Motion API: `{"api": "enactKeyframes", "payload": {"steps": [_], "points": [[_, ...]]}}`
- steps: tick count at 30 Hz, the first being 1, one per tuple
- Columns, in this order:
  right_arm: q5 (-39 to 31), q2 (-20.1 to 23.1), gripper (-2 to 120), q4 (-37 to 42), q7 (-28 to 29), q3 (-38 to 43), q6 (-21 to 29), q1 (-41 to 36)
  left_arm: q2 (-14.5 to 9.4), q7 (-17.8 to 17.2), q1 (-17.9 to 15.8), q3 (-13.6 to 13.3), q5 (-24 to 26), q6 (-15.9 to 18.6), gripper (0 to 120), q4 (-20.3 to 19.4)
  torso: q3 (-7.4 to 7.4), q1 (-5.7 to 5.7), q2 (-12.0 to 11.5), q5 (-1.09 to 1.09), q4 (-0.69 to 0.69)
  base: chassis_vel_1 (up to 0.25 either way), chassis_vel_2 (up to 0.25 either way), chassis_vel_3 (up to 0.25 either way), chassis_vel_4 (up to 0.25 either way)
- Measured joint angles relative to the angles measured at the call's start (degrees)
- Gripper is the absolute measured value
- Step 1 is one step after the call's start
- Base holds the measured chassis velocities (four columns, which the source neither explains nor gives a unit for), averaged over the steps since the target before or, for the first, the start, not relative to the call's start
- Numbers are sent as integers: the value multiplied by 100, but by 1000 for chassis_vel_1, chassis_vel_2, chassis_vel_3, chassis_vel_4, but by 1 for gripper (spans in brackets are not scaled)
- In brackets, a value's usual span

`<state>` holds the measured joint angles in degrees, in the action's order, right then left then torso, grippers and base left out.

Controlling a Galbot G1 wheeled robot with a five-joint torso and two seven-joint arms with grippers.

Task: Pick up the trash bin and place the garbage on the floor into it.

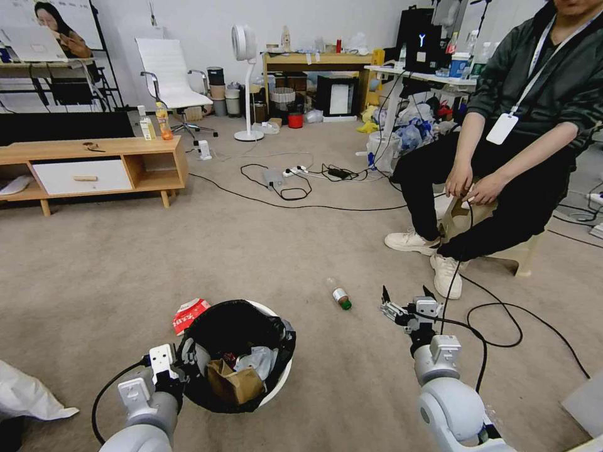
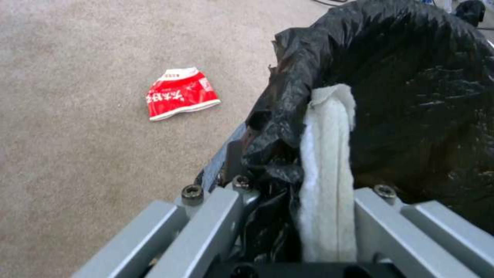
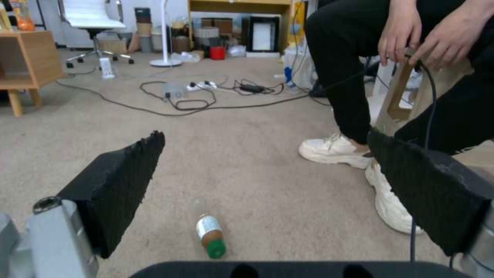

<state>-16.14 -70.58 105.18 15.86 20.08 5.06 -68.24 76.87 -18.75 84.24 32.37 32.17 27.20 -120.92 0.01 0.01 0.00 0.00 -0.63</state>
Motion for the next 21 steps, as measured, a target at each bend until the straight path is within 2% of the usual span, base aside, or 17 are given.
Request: {"api": "enactKeyframes", "payload": {"steps": [7,17,21], "points": [[-11,-2,100,5,5,0,5,4,7,2,12,7,-2,0,6,-6,0,-1,0,0,-1,-57,41,40,-52],[-9,5,100,-10,10,4,-50,12,25,3,7,-13,-12,0,6,-8,0,0,0,0,-1,-135,122,136,-123],[-3,21,100,-28,-1,-3,-113,3,28,2,23,-12,-18,0,6,-15,1,0,0,0,0,-28,12,19,-19]]}}
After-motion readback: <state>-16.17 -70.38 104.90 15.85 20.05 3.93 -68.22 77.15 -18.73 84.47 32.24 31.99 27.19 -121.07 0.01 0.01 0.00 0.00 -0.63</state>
